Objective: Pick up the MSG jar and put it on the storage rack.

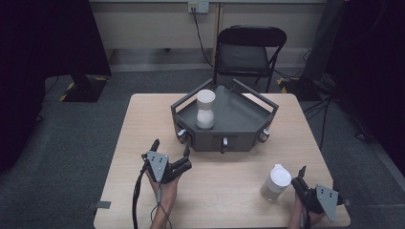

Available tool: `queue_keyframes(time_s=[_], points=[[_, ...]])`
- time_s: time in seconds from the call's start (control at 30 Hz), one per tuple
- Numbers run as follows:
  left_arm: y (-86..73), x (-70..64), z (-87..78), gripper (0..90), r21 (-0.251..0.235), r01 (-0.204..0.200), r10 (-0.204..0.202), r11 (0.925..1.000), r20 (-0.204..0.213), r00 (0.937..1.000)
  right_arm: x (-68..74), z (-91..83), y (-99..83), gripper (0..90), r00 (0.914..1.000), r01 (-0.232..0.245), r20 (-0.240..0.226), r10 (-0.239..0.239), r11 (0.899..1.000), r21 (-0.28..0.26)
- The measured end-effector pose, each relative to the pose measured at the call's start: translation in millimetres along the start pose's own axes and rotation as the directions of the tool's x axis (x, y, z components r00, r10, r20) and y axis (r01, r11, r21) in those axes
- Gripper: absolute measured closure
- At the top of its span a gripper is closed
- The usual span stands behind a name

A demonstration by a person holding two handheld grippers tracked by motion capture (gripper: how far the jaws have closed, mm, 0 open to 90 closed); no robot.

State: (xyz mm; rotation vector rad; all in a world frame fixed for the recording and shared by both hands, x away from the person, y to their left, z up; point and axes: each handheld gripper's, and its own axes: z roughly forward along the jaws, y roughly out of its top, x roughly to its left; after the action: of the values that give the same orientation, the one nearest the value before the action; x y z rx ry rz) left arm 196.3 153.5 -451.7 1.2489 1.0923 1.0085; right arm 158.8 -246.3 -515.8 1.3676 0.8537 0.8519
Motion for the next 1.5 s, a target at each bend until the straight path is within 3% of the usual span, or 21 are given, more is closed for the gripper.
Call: queue_keyframes(time_s=[0.3,0.47,0.53,0.63,0.77,0.97,1.13,1.27,1.5], points=[[-26.3,10.6,-20.9,0.2,-0.007,0.009,-0.010,0.9999,-0.068,0.9976,0.5,0.0,0.1,0.0,1.0000,0.002,0.002,-0.002,1.000,0.001],[-41.5,16.9,-31.0,0.2,-0.015,0.015,-0.016,0.9998,-0.125,0.9920,0.7,0.0,0.1,0.0,1.0000,0.001,0.004,-0.001,1.000,0.000],[-44.8,20.6,-33.6,0.2,-0.007,0.045,-0.045,0.9990,-0.149,0.9877,0.7,0.0,0.1,0.0,1.0000,0.001,0.004,-0.001,1.000,0.001],[-48.3,22.7,-37.8,0.0,-0.011,0.047,-0.048,0.9988,-0.172,0.9839,0.6,0.0,0.1,0.0,1.0000,0.001,0.003,-0.001,1.000,0.001],[-52.9,24.2,-41.3,0.0,0.000,0.032,-0.031,0.9995,-0.186,0.9821,0.8,0.0,0.2,0.0,1.0000,0.002,0.004,-0.002,1.000,0.001],[-57.7,25.5,-43.1,0.0,-0.001,0.044,-0.043,0.9990,-0.202,0.9785,0.9,0.0,0.1,0.0,1.0000,0.002,0.004,-0.002,1.000,0.000],[-57.8,25.8,-41.3,0.4,0.006,0.017,-0.015,0.9998,-0.202,0.9793,0.8,-0.1,0.1,0.0,1.0000,0.001,0.004,-0.001,1.000,0.001],[-61.6,19.8,-41.8,0.5,-0.005,-0.027,0.025,0.9996,-0.216,0.9762,0.5,-0.4,-0.1,0.0,1.0000,0.001,0.002,-0.001,1.000,0.000],[-63.0,16.8,-41.7,0.3,-0.010,-0.040,0.037,0.9992,-0.226,0.9735,0.0,-0.5,-0.2,0.0,1.0000,0.001,0.000,-0.001,1.000,-0.001]])
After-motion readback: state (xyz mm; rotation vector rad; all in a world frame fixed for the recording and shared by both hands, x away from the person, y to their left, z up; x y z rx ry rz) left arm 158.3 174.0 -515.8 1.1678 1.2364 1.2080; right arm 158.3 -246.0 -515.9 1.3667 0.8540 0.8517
